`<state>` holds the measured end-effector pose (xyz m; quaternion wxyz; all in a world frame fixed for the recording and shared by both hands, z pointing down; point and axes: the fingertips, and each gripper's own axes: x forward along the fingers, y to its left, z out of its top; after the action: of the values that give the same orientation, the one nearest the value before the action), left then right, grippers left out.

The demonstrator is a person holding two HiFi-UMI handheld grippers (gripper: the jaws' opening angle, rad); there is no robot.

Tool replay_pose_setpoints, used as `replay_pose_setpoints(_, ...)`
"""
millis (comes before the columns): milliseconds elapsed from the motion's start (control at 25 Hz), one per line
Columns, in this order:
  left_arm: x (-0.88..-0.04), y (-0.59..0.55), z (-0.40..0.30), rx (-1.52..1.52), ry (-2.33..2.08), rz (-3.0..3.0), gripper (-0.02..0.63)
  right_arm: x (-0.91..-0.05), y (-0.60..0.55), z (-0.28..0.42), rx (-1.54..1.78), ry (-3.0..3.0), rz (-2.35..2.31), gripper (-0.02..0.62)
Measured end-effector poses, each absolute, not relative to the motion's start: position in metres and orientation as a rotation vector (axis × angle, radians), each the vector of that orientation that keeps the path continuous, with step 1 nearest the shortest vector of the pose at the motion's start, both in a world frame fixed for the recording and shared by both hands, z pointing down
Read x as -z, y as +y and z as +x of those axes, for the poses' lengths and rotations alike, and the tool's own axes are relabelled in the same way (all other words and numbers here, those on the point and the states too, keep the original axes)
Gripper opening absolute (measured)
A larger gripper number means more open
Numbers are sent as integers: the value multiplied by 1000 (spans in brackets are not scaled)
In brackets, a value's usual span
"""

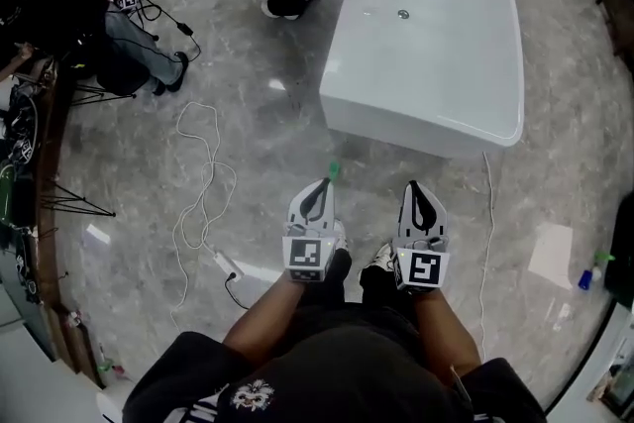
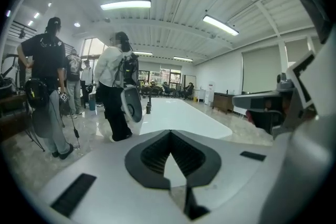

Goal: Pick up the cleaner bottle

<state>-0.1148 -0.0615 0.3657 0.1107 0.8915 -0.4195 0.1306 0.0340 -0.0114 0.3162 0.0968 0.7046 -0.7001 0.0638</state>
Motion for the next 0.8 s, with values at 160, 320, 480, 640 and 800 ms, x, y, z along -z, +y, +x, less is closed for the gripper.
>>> replay_pose_setpoints(160, -418, -74, -114, -382, -1257, 2581, 6, -359, -33, 41, -184, -2070, 2068, 15)
replay_pose_setpoints(320, -495, -85, -108, -369, -1312, 2562, 6, -426, -52, 51, -193, -2085, 2073, 15)
replay_pose_setpoints(480, -592, -97, -99, -347, -1401, 2550, 6, -521, -63, 57, -213, -2137, 2039, 15)
replay_pose_setpoints(640, -681, -107, -95, -314, -1455, 2517, 6, -613, -73, 59, -230, -2160, 2023, 15)
replay_pose_setpoints(800, -745, -114, -91, -312, -1496, 2519, 100, -683, -80, 53, -202, -2224, 1970, 15)
